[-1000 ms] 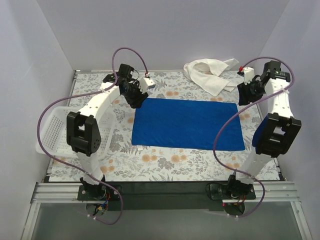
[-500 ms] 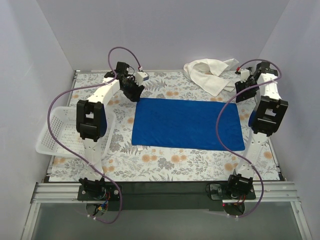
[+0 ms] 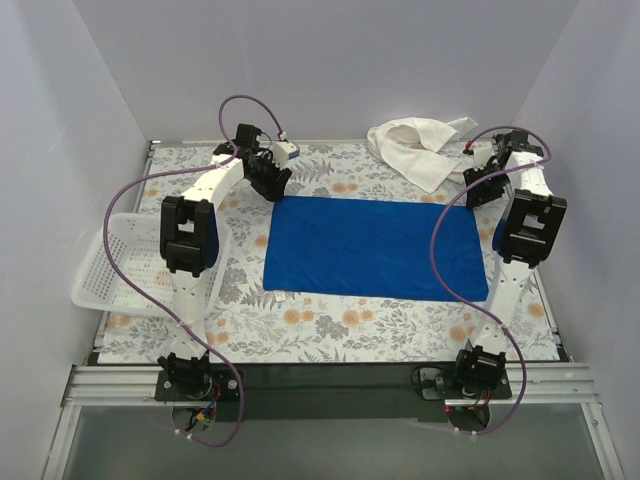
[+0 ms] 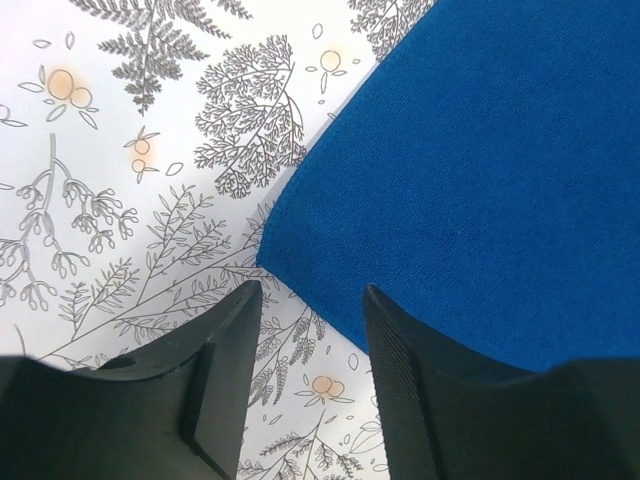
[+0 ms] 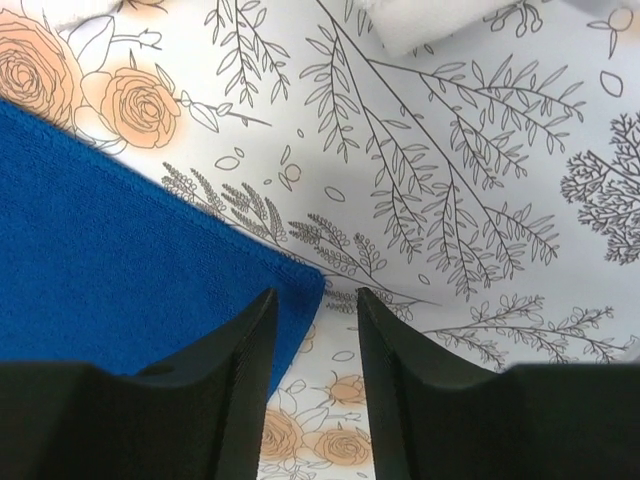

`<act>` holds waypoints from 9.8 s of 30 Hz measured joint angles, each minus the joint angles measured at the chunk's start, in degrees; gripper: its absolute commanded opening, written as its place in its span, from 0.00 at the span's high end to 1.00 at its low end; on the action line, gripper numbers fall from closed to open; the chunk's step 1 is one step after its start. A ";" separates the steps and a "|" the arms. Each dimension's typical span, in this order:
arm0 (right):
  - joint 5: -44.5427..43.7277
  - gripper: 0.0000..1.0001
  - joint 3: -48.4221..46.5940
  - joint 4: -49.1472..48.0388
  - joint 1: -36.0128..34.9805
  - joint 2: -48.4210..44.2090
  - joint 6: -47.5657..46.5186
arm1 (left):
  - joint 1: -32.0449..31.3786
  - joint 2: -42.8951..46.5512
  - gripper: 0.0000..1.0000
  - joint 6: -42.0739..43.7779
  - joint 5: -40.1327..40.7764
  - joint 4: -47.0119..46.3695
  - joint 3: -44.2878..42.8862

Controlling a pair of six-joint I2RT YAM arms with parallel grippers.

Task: Roll the towels
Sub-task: Fold the towel

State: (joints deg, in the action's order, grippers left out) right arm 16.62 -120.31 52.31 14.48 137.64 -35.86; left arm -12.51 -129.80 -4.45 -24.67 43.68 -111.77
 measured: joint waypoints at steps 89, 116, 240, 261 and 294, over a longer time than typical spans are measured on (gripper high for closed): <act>6.49 0.99 24.41 -8.83 -0.59 -25.35 -15.78 | 10.19 13.77 1.00 31.56 -21.66 -2.32 21.57; 4.55 0.99 36.79 -8.35 0.09 -27.56 -24.50 | 3.39 17.94 1.00 38.25 -14.01 0.68 30.40; 3.72 0.58 38.95 8.11 3.50 -31.36 -22.56 | -9.73 13.22 0.67 15.10 1.77 4.96 23.28; -0.90 0.63 40.52 -5.97 4.07 -26.43 11.02 | -9.68 15.93 0.50 7.61 1.31 -0.52 21.57; -4.85 0.99 41.59 -6.29 3.58 -29.31 6.23 | -9.53 18.69 0.03 4.57 1.68 -2.36 23.69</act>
State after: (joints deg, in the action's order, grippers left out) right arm 11.77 -78.72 46.02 18.06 108.33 -29.63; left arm -22.04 -111.11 0.12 -22.98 41.32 -88.07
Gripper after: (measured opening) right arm 0.015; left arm 0.963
